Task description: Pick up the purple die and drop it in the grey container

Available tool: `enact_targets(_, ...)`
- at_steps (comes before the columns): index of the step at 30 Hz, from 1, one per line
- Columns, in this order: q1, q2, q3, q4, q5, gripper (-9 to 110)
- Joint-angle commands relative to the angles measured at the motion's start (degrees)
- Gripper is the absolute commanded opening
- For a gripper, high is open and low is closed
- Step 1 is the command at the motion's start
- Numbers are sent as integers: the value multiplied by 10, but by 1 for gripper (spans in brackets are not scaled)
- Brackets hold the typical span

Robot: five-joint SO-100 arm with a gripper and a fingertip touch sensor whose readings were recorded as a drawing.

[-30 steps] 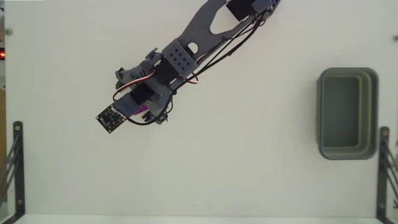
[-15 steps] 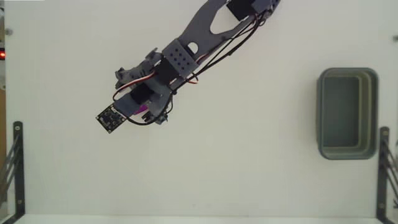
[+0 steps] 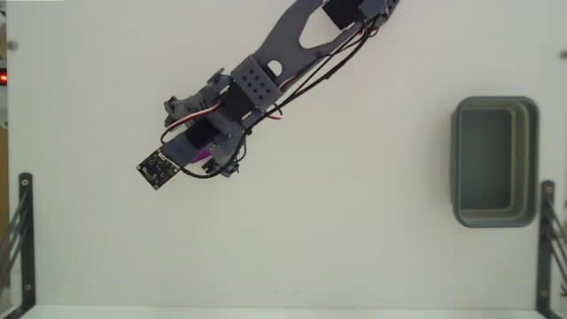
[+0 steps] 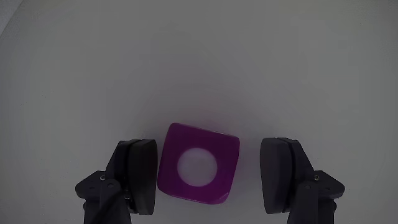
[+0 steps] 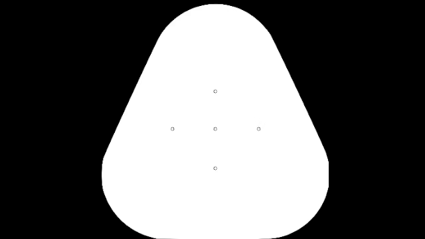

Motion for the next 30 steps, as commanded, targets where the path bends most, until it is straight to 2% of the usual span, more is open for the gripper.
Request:
enact_targets(1, 7, 19, 2, -9, 3, 104)
enact_targets(30, 7, 19, 2, -9, 3, 97)
